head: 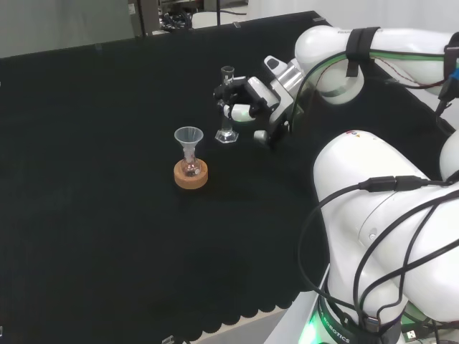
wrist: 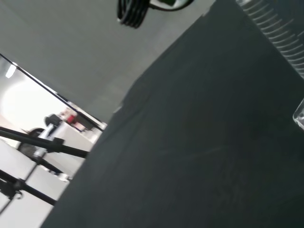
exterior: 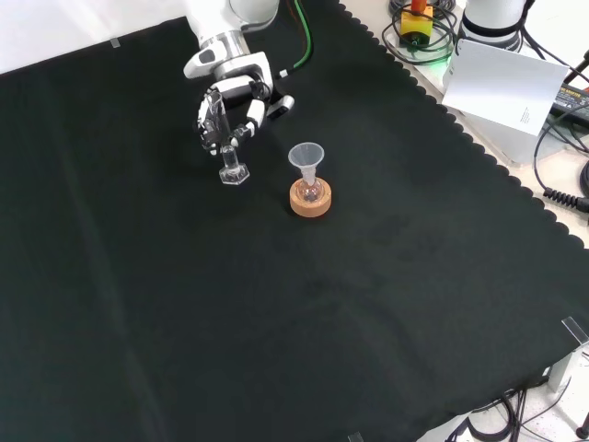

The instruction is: Pick up the graduated cylinder.

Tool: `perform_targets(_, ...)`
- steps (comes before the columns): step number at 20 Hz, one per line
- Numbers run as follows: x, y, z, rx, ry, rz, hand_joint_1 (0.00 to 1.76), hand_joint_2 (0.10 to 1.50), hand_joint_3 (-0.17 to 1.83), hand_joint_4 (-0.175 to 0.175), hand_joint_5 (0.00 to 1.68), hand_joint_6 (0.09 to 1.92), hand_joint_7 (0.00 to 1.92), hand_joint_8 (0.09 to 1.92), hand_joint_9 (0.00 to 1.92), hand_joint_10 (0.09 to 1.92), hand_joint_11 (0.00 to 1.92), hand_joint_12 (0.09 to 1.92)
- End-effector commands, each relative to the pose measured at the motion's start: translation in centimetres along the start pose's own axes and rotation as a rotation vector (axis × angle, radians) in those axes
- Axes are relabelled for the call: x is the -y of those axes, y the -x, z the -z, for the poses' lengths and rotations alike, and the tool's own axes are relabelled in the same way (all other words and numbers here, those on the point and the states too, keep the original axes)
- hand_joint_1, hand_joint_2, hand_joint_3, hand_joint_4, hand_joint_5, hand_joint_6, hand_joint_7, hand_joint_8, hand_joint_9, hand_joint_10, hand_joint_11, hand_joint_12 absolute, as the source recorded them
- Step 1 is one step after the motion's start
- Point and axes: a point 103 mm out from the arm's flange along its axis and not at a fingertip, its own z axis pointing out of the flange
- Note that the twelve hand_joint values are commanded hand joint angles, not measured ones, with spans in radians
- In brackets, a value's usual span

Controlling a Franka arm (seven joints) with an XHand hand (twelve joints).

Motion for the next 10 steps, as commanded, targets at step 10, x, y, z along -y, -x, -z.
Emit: perform_targets(10, 1.0, -2.7, 5.0, 0.229, -0.144, -0.002, 1.15, 1.13, 0.18, -0.16, 0.83, 1.14, 1.03, 0.58, 1.39, 0.09, 1.17, 0.8)
